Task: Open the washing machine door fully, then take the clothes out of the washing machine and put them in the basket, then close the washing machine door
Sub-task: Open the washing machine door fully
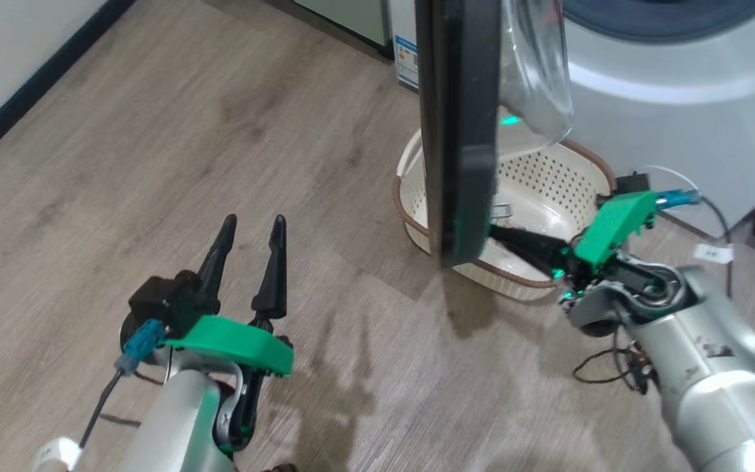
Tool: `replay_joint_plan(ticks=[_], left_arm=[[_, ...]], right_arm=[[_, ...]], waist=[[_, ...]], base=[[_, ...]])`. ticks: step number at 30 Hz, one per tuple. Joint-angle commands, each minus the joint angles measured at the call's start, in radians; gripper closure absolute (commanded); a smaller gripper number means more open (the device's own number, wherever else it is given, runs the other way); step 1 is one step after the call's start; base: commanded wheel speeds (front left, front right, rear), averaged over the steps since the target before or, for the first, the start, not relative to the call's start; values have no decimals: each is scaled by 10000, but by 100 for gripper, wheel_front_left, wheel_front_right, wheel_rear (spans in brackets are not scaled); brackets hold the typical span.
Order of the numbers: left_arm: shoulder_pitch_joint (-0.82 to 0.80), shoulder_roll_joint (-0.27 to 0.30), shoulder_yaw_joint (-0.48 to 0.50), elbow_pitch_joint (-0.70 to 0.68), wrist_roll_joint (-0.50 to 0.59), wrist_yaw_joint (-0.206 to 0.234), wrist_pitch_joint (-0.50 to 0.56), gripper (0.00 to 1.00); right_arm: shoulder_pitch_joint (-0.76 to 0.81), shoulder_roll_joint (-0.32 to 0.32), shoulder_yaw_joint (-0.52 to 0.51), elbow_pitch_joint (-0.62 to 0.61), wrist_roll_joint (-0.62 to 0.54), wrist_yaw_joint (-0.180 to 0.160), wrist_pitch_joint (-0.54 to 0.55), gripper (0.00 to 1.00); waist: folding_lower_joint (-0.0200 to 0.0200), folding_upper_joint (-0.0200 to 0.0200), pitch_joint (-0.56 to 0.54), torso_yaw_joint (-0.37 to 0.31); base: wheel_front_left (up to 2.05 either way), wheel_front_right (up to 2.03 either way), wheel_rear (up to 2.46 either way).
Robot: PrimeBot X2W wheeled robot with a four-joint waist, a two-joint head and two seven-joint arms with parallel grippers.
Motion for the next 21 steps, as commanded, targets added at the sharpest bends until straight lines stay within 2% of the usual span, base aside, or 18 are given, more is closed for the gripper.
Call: replay_joint_plan(ticks=[1,9,15,19,20,21], left_arm=[[-6,185,366,-340,-5,73,-67,0],[266,185,488,-505,-77,232,-67,0],[342,185,587,-449,59,190,-67,0],[425,185,641,-264,336,10,-67,0],[459,185,663,-187,444,-50,-67,0],[509,185,735,-118,574,-102,-67,0]], right_arm=[[26,404,206,-269,85,77,-20,100],[58,963,381,44,179,77,-114,100],[214,995,231,31,274,77,-199,100],[586,914,-26,-94,356,77,-375,100],[727,909,-107,-139,401,77,-419,94],[843,917,-160,-205,417,77,-467,43]], waist=[[0,-1,-116,119],[0,-1,-270,129],[0,-1,-524,73],[0,-1,-929,-30],[0,-1,-1079,-75],[0,-1,-1207,-198]], base=[[0,0,0],[0,0,0],[0,0,0],[0,0,0],[0,0,0],[0,0,0]])
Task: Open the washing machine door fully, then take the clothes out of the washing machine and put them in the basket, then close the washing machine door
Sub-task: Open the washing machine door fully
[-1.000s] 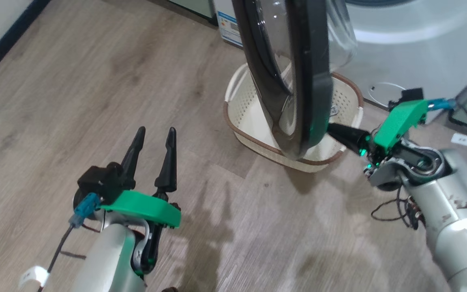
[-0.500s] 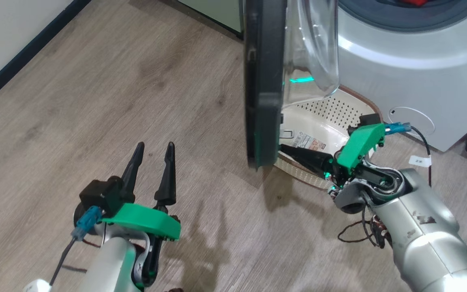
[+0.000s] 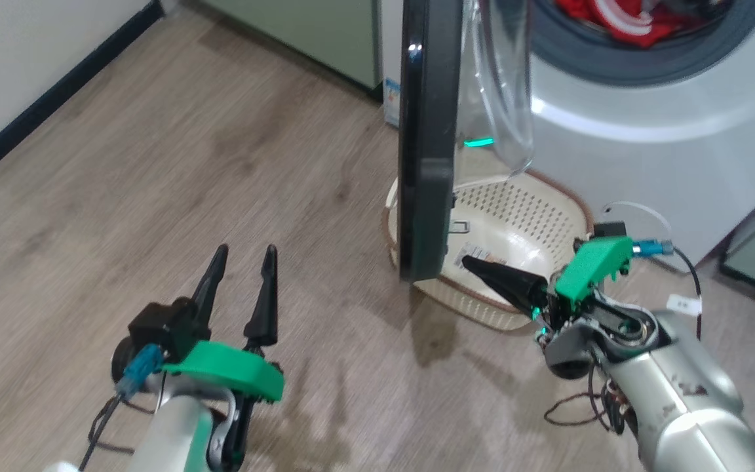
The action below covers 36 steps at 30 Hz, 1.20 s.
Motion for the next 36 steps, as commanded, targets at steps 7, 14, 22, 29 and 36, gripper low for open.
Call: replay_joint_plan(ticks=[7,14,22,29,36], left_arm=[[135,160,1142,46,829,-339,-67,0],[246,182,2128,163,1297,-583,-67,0],[391,190,2850,349,1491,-709,-67,0],[532,200,3215,443,1600,-749,-67,0],[655,208,3599,430,1561,-761,-67,0]], right_arm=[[688,163,-358,-1018,-39,77,-775,0],[1281,-301,-576,-1970,-1068,77,-2857,0],[2058,-1323,436,-2809,-2276,77,-6283,0],[2343,-2538,1787,-3160,-3594,77,-9107,0],[2835,-2297,-631,-4124,-7054,77,-9206,0]], waist=[[0,-1,-948,-1089],[0,-1,-1319,-2081],[0,-1,-1616,-2963],[0,-1,-1789,-3621],[0,-1,-1784,-4015]], base=[[0,0,0],[0,0,0],[0,0,0],[0,0,0],[0,0,0]])
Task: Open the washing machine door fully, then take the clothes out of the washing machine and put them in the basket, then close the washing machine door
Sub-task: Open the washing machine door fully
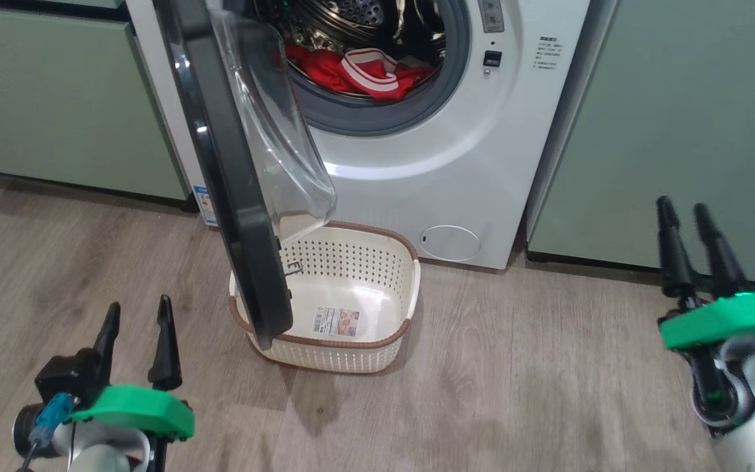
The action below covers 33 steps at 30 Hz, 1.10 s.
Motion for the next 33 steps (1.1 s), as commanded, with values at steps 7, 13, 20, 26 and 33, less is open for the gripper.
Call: replay_joint_plan(ticks=[7,13,20,26,33], left_arm=[[-269,145,354,-303,31,-61,-67,0],[-263,136,379,-271,-37,-62,-67,0],[-256,126,337,-256,-18,-62,-67,0],[-269,121,309,-247,-44,-62,-67,0],[-283,119,290,-238,-22,-63,-67,0]], right_arm=[[1600,1207,-2087,-2094,-3436,75,-105,0],[2358,1451,-2313,-2372,-5691,75,-105,0],[2574,1299,-1972,-2388,-7258,75,-106,0],[2680,1456,-2202,-2355,-7426,75,-106,0],[2746,1515,-2421,-2257,-7355,75,-106,0]], waist=[[0,-1,-17,-46],[0,-1,8,-78],[0,-1,46,-94],[0,-1,59,-63],[0,-1,79,-23]], base=[[0,0,0],[0,0,0],[0,0,0],[0,0,0],[0,0,0]])
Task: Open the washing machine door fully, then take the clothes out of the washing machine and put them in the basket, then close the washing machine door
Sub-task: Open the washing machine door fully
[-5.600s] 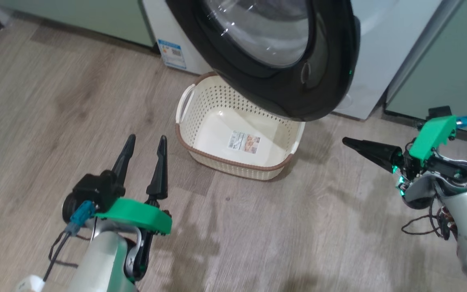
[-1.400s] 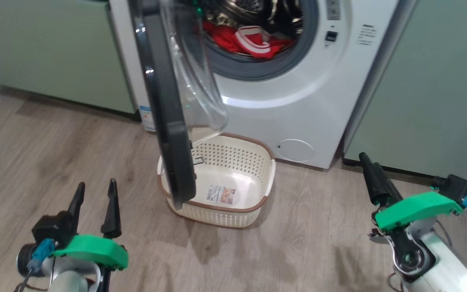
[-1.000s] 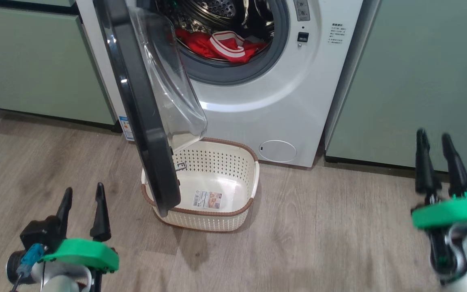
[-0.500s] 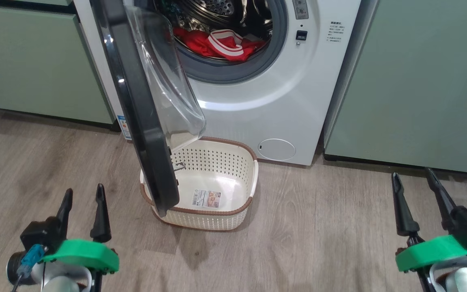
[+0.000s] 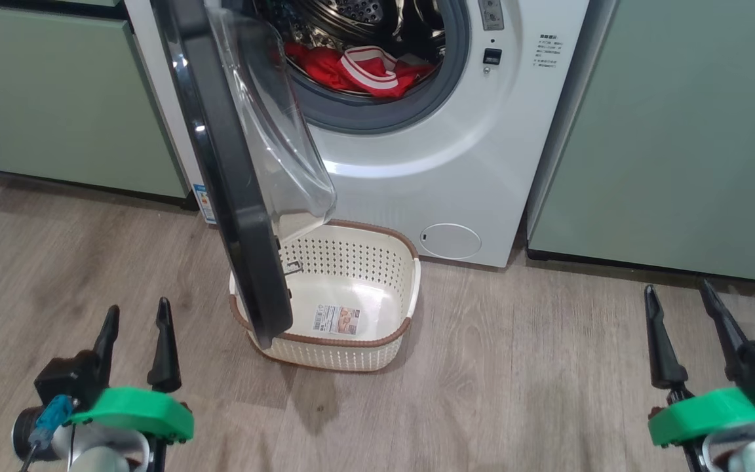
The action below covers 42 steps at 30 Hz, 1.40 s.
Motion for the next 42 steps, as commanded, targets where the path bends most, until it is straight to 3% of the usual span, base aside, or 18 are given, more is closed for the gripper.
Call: replay_joint_plan(ticks=[1,14,15,18,32,37,42], left_arm=[[-304,127,260,-294,-4,-61,-67,0],[-256,123,327,-346,62,-61,-67,2],[-250,123,341,-378,90,-61,-67,17],[-224,122,495,-616,120,-61,-67,100],[-1663,116,1859,-2741,-645,176,-67,100],[-2870,128,1534,-3805,-702,334,256,100],[-4167,129,536,-5202,-649,474,1023,100]], right_arm=[[-157,-104,115,-239,33,65,-62,0],[-121,1,-61,-136,122,65,-62,0],[-113,13,-73,-128,131,65,-62,0],[-100,54,-124,-106,145,65,-62,0],[-67,167,-291,20,179,65,-62,0],[-64,189,-342,59,203,65,-63,0],[-124,204,-370,110,237,65,-63,0]], waist=[[0,0,-4,6],[0,0,-54,11],[0,0,-56,10],[0,0,-51,-1],[0,0,63,80],[0,0,87,93],[0,0,166,59]], base=[[0,0,0],[0,0,0],[0,0,0],[0,0,0],[0,0,0],[0,0,0],[0,0,0]])
